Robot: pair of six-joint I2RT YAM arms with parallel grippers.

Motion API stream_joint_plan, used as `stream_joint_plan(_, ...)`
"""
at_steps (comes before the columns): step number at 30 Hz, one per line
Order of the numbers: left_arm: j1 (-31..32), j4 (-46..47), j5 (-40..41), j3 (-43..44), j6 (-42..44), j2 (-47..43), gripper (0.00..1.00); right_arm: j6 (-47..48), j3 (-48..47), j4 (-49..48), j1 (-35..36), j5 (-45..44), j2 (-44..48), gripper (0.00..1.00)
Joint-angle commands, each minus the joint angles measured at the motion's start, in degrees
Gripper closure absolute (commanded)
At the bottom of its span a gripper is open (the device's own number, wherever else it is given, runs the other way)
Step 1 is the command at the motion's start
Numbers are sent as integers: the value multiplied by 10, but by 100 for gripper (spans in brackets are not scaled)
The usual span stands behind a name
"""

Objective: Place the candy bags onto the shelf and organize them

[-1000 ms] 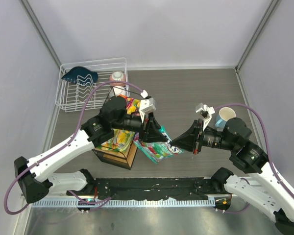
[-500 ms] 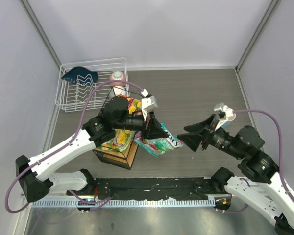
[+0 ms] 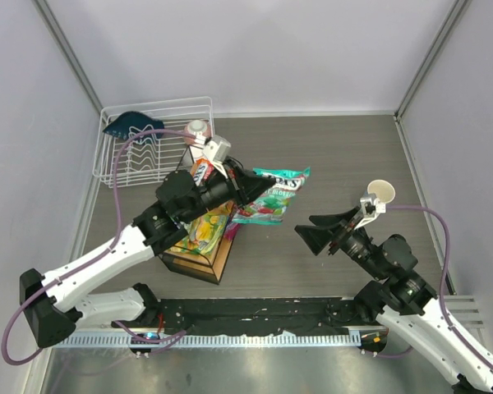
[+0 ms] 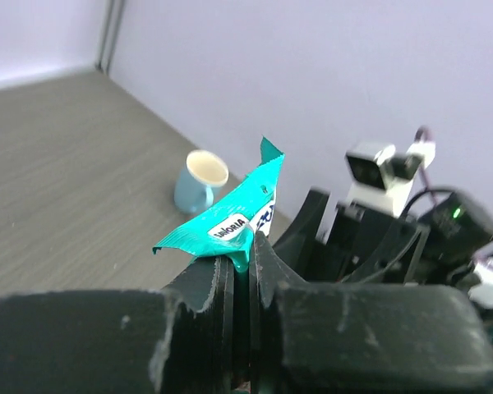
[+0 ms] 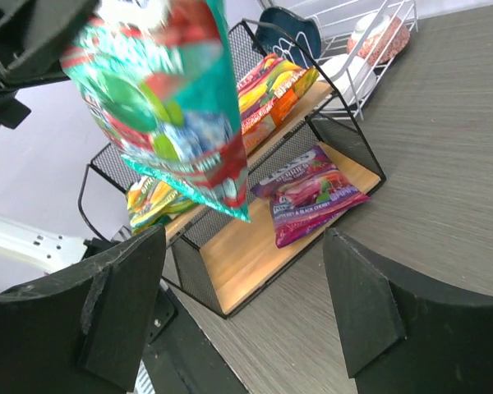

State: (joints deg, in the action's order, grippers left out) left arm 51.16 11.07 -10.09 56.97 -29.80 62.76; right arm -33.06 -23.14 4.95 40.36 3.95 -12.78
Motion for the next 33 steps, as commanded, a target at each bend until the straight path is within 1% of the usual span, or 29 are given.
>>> stream_joint_plan(1, 1, 164, 91, 3, -54, -35, 100, -37, 1, -121, 1, -17, -8, 17)
stream_joint_plan(5, 1, 200, 140, -12, -89, -47, 100, -57, 17, -171, 1, -10, -21, 17)
stream_joint_plan(6, 1, 224, 162, -19, -100, -51, 100, -61, 26, -193, 1, -14, -23, 17)
stream_joint_plan(8, 1, 243, 177, -41, -119, -61, 100, -73, 36, -213, 1, -23, -23, 17)
stream_joint_plan(9, 0, 252, 188, -45, -124, -62, 100, -83, 49, -240, 1, -29, -23, 17)
stream_joint_plan(11, 1, 262, 192, -56, -133, -68, 100, -94, 61, -267, 1, -34, -26, 17)
stream_joint_plan(15, 1, 310, 203, -77, -152, -72, 100, -114, 76, -341, 0, -38, -47, 17)
stream_joint_plan(23, 1, 355, 208, -107, -175, -71, 100, -154, 77, -441, 2, -38, -121, 17)
stream_joint_plan(27, 1, 376, 206, -103, -186, -62, 100, -183, 96, -520, 1, -61, -158, 17)
stream_joint_plan(33, 1, 424, 197, -98, -206, -29, 100, -195, 89, -545, 2, -83, -182, 17)
